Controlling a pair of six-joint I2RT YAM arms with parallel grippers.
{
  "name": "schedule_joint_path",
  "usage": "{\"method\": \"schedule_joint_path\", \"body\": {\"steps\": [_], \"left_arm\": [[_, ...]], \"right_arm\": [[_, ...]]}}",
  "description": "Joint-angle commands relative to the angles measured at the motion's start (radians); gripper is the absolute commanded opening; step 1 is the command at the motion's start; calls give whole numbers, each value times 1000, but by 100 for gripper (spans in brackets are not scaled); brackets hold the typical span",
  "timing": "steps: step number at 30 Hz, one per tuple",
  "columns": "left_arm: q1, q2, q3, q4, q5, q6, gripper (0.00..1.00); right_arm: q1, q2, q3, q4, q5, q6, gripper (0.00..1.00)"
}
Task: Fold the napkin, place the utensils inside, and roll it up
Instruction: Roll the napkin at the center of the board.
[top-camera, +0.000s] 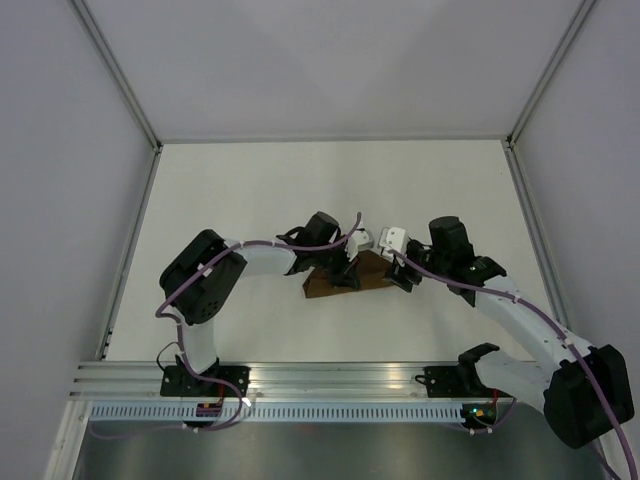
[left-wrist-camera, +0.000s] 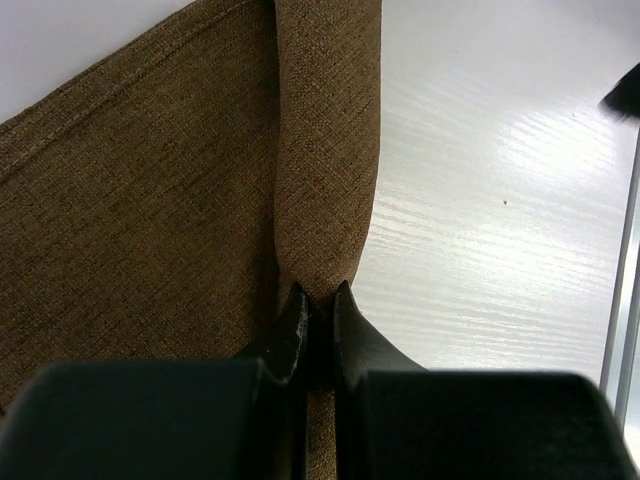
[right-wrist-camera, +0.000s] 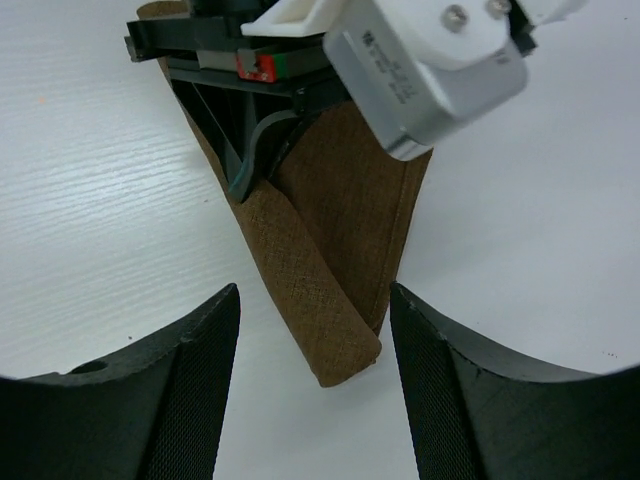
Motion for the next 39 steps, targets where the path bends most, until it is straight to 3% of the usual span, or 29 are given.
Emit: {"method": "schedule_joint_path", "body": {"steps": [1, 13, 24, 27, 30, 34, 39], "left_arm": [[-5, 66, 8, -153, 31, -34, 2], [23, 140, 78, -268, 124, -8, 2], [38, 171, 108, -325, 167, 35, 2], [39, 168, 114, -340, 169, 41, 3], [43, 154, 115, -345, 157, 43, 10], [56, 128, 118, -345, 143, 18, 31], [85, 61, 129, -326, 109, -14, 38]], "right_arm": [[61, 34, -43, 113, 72, -45, 67], [340, 159, -158, 298, 330, -120, 69], [421, 317, -158, 403, 439, -146, 67], [423, 342, -151, 392, 439, -146, 56], [423, 354, -149, 372, 442, -148, 35], [423, 357, -147, 338, 436, -151, 18], [421, 351, -147, 289, 424, -146, 9]]}}
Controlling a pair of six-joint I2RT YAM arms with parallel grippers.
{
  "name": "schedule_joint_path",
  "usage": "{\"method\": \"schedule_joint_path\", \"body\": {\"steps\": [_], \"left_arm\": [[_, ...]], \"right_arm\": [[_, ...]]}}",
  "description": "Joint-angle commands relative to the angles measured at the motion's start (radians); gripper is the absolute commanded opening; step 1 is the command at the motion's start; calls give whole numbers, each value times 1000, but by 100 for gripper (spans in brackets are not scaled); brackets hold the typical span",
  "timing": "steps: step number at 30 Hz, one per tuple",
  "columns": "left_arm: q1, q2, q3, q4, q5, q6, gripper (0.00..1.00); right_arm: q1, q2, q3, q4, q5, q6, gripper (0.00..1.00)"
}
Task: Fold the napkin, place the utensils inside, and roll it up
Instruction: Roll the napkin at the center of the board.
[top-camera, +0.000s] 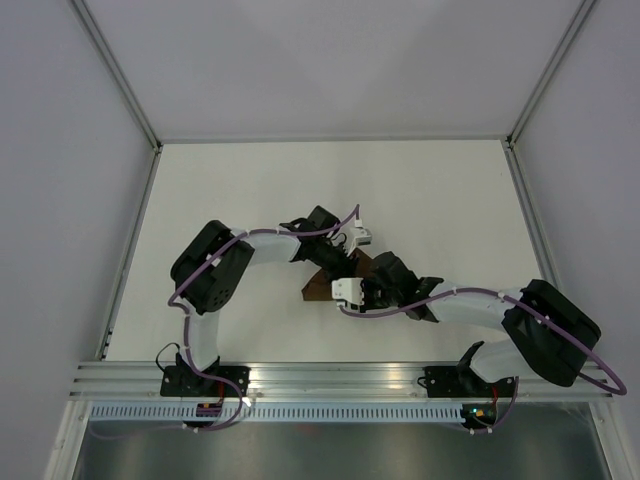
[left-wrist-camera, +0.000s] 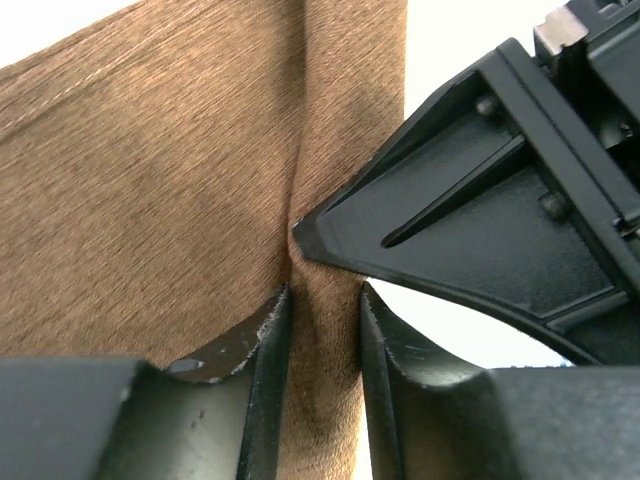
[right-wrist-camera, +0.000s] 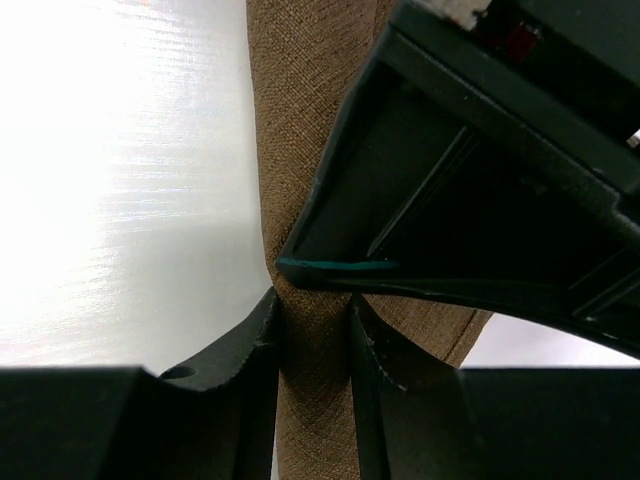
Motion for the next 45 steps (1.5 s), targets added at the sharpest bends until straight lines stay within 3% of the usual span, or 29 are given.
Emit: {"method": "schedule_joint_path", "body": {"steps": [1, 11, 17, 21, 25, 29, 30, 35, 39, 45], "left_arm": [[35, -54, -9, -80, -84, -20, 39], [79, -222, -49, 32, -251, -80, 41], [97, -363, -122, 175, -586, -206, 42], [100, -507, -217, 311, -896, -319, 42], [97, -678, -410, 495, -995, -376, 44], [56, -804, -569, 658, -1099, -284, 46], [24, -854, -643, 761, -1117, -230, 47], [-76, -934, -781, 956, -1154, -85, 52], [-235, -865, -776, 992, -1199, 117, 54], [-326, -664, -716, 962, -1095, 222, 58]], "right_arm": [[-2, 13, 9, -104, 10, 0, 9], [-44, 68, 91, -213, -102, 12, 6], [-139, 137, 183, -317, -231, 0, 4], [-202, 222, 280, -417, -327, -29, 3], [-252, 361, 403, -579, -415, -66, 2], [-294, 490, 571, -730, -473, -104, 2], [-300, 531, 594, -779, -482, -118, 2], [-326, 633, 726, -896, -513, -146, 2], [-335, 703, 792, -971, -525, -150, 2], [-348, 788, 892, -1066, -545, -153, 2]]}}
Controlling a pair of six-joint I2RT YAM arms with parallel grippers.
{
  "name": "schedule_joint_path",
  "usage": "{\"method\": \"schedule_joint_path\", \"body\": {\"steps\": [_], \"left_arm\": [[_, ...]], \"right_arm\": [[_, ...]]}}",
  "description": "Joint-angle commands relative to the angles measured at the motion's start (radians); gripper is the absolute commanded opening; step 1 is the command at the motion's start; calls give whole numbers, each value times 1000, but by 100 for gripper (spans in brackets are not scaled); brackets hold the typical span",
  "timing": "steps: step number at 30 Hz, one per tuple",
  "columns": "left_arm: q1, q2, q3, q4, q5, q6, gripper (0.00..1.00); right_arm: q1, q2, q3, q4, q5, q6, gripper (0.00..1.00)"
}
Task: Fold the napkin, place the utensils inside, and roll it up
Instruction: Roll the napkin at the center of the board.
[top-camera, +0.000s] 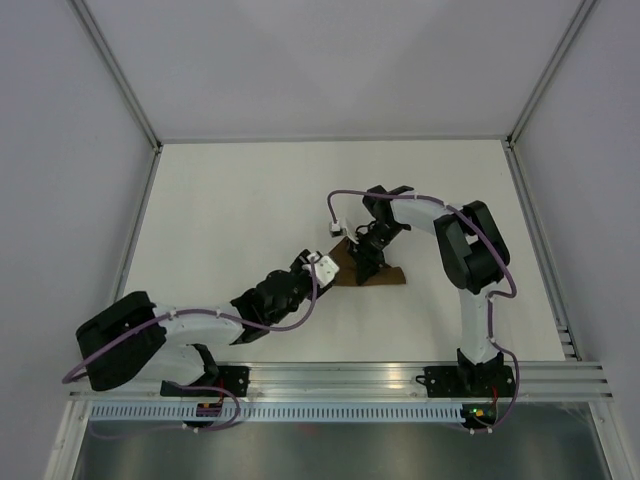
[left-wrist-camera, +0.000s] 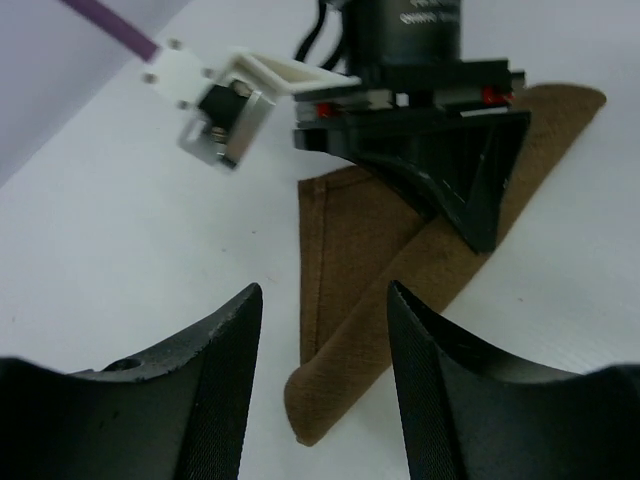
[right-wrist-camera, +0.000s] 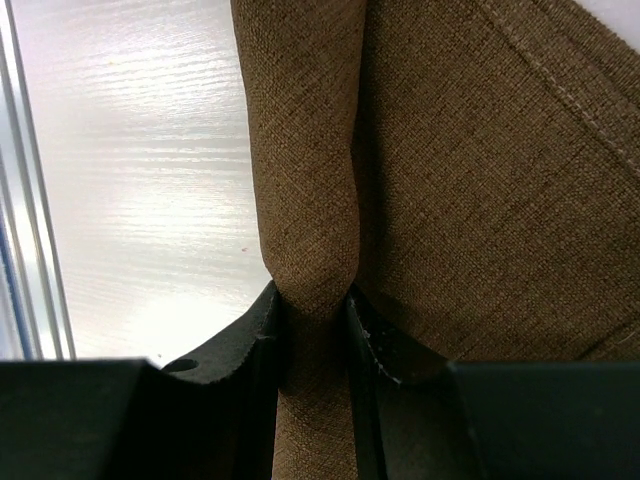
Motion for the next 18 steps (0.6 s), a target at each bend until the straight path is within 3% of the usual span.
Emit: {"method": "schedule_joint_path", "body": {"steps": [1, 9, 18], "left_arm": [[-38, 110, 67, 15, 61, 135, 58], [-153, 357, 218, -85, 91, 319, 61], [-152, 480, 265, -85, 95, 390, 62]], "right_arm": [[-3, 104, 21, -78, 48, -60, 2], [-13, 135, 49, -89, 58, -44, 2], [-15, 150, 60, -108, 60, -45, 2]]}}
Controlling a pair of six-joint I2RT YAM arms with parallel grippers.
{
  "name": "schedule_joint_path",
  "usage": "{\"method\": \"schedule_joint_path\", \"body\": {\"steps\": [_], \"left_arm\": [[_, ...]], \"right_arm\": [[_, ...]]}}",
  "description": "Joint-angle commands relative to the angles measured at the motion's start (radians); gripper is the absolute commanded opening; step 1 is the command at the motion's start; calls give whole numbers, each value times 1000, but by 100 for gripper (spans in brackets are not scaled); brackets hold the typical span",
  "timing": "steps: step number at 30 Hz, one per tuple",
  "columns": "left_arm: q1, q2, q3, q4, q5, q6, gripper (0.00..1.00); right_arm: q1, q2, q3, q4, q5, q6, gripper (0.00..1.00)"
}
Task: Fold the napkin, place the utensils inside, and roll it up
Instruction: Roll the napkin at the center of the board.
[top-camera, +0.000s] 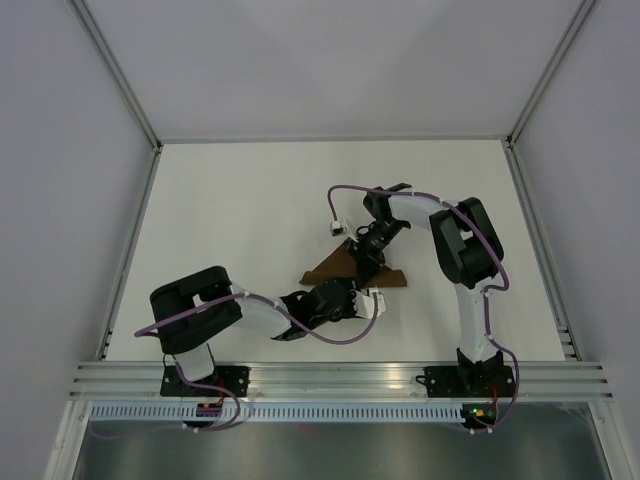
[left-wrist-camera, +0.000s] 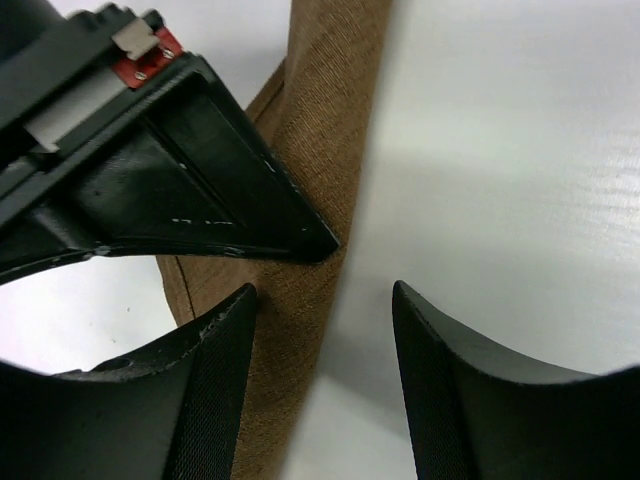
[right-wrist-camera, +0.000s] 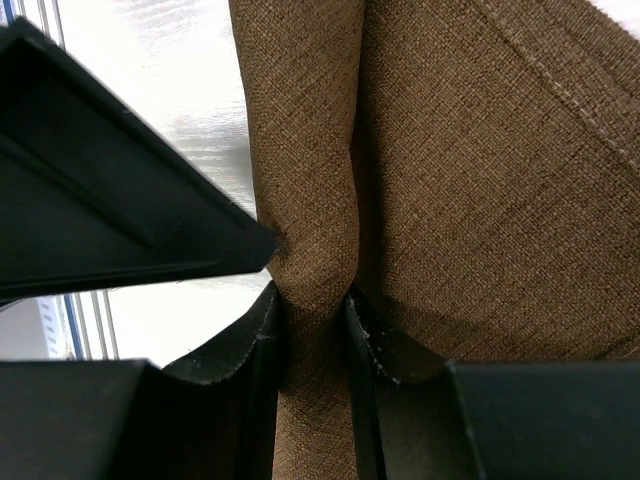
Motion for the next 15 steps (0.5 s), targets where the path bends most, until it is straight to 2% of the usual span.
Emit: {"method": "schedule_joint_path", "body": {"steps": [1, 7, 9, 10, 13, 14, 15], "left_arm": [[0, 35, 34, 27, 6, 88, 62], [3, 80, 41, 38, -33, 134, 63], [8, 92, 51, 27, -39, 134, 60], [9, 95, 54, 18, -30, 128, 58], [24, 97, 59, -22, -2, 107, 44], [32, 91, 58, -40, 7, 93, 35], [35, 89, 59, -54, 18, 88, 33]], "right_arm": [[2, 75, -15, 12, 106, -42, 2], [2, 86, -6, 6, 104, -40, 2], [2, 88, -3, 0, 103, -40, 2], [2, 89, -1, -2, 103, -40, 2], [1, 91, -1, -13, 100, -51, 3], [1, 91, -1, -17, 100, -54, 3], [1, 89, -3, -17, 98, -57, 3]]}}
